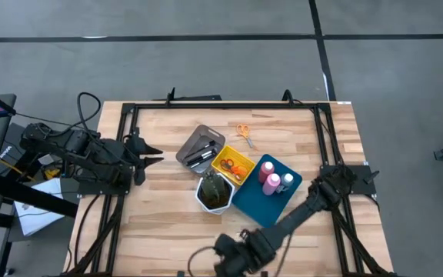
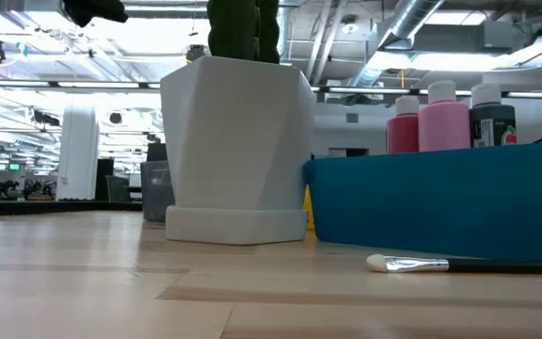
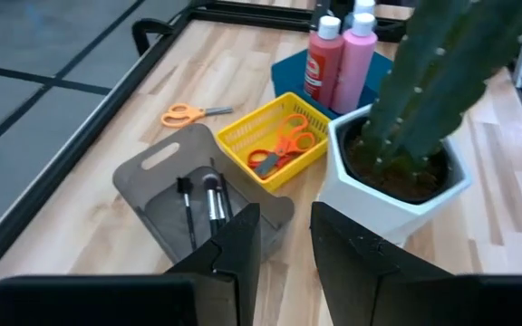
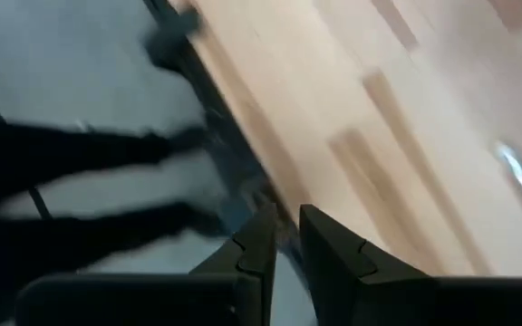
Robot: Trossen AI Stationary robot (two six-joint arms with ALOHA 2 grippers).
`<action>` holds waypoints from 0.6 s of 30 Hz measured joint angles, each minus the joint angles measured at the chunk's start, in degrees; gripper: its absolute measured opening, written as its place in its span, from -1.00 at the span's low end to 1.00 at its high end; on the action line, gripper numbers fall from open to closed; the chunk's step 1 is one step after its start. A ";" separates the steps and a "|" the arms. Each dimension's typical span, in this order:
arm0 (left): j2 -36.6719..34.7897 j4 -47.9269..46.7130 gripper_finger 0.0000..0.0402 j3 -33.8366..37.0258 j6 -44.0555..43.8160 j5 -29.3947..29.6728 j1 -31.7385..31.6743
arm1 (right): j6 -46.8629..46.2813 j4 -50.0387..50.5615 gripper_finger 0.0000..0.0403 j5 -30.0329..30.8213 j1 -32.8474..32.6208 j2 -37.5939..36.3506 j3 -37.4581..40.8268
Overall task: Pick & Place Paint Supplies
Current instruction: Put the makeup brush into the black bin
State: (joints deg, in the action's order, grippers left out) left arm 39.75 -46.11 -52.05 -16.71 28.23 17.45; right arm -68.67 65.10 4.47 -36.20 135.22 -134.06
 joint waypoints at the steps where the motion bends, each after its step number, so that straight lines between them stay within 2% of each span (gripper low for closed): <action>1: 0.00 0.00 -0.53 0.00 -0.04 0.42 0.00 | 0.19 2.01 -0.76 -2.72 0.91 0.00 0.00; 3: 0.00 0.02 -0.53 0.00 -0.14 0.73 0.00 | 0.59 5.02 -0.76 -7.54 2.64 0.00 0.00; 5: 0.00 0.02 -0.53 0.00 -0.17 0.76 0.00 | 3.59 6.04 -0.76 -9.70 4.01 0.00 0.00; 11: 0.00 0.02 -0.53 0.00 -0.19 0.74 0.00 | 14.20 7.37 -0.76 -9.60 6.18 0.04 0.59; 18: 0.12 0.15 -0.53 0.00 -0.21 0.72 0.00 | 23.68 8.43 -0.76 -9.12 8.01 0.21 5.50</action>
State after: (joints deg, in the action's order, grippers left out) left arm 39.87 -45.96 -52.05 -16.93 28.95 17.45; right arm -44.99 73.53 -4.65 -28.19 135.42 -128.56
